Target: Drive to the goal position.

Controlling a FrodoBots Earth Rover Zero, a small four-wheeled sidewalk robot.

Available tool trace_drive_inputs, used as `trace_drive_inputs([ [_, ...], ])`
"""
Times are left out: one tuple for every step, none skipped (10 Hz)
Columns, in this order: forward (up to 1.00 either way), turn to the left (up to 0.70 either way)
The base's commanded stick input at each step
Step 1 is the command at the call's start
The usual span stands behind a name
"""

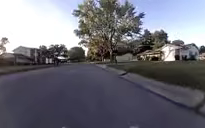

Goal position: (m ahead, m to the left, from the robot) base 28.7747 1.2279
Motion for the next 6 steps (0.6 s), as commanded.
trace_drive_inputs([
  [1.00,0.34],
  [1.00,0.40],
  [1.00,0.38],
  [1.00,0.32],
  [1.00,0.19],
  [1.00,0.08],
])
